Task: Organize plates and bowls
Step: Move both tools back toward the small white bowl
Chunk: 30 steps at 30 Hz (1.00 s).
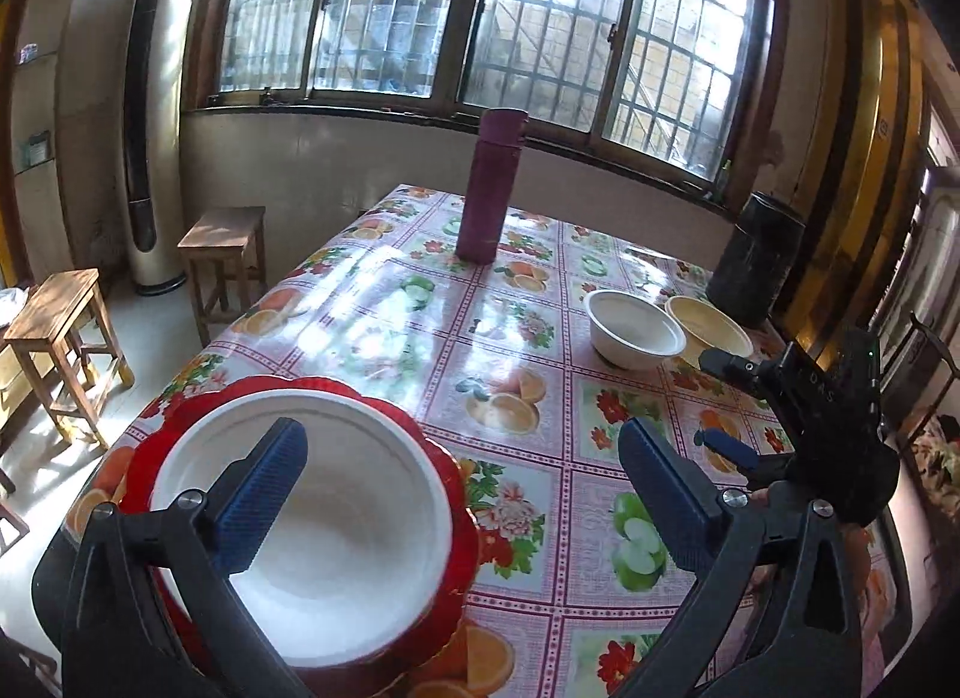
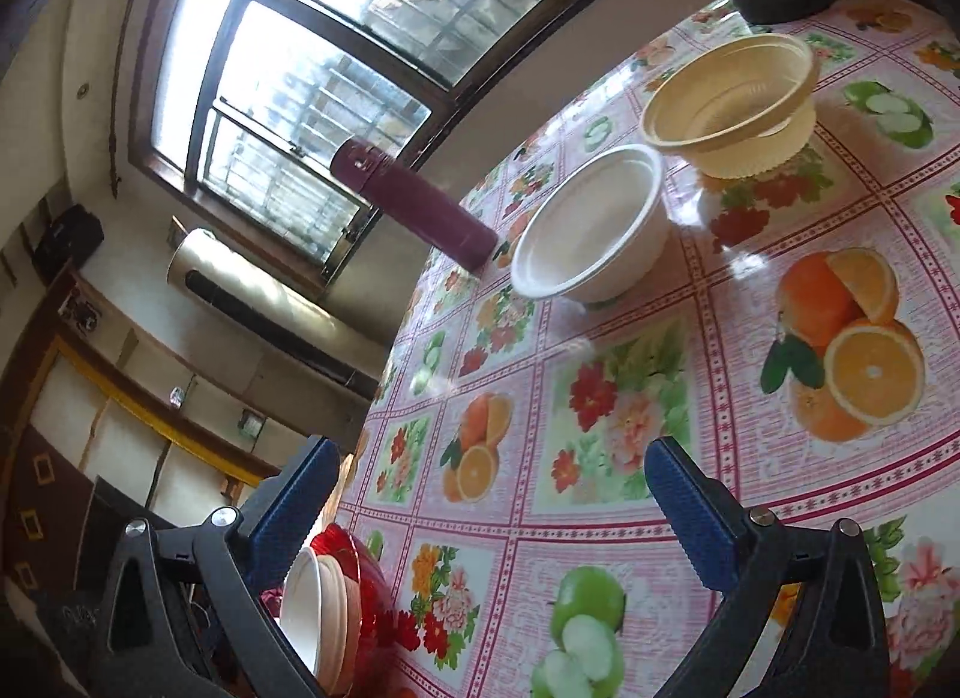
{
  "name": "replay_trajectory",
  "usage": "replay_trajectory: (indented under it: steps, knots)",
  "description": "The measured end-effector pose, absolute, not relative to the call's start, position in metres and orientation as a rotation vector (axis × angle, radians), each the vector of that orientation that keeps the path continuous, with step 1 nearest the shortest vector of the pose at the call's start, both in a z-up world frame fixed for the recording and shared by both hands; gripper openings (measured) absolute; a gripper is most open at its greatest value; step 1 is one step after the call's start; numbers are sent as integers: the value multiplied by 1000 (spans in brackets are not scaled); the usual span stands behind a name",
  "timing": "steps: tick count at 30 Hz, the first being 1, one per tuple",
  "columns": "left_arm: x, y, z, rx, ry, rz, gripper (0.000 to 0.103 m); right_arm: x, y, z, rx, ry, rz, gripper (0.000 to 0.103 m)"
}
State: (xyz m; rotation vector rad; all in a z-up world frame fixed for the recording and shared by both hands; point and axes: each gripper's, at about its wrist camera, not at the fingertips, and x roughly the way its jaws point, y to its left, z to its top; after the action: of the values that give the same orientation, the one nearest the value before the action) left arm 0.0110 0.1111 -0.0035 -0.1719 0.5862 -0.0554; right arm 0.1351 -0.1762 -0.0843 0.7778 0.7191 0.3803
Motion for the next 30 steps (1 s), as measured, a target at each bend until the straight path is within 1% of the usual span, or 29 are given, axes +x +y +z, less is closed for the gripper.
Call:
replay_trajectory:
  steps: [6,11,16,23,27,30]
  knots:
    - [37,46,-1,-57,608,-92,103,151,-233,-89,799,717,292,102]
    - [75,4,-4,7,630,-65,103,159,-276,-93,827,716,254,102]
    - [108,-36,-3,74,593,-43,103,155,-315,-86,797,650,166,103]
    - [123,-67,4,47,489,-52,103,140,-344,-75,819,555,97,103]
    - [122,-73,1,66,446,-29,103,141,-340,-75,816,560,110,103]
    - [126,-74,-4,91,461,-23,103,144,-332,-74,779,566,116,103]
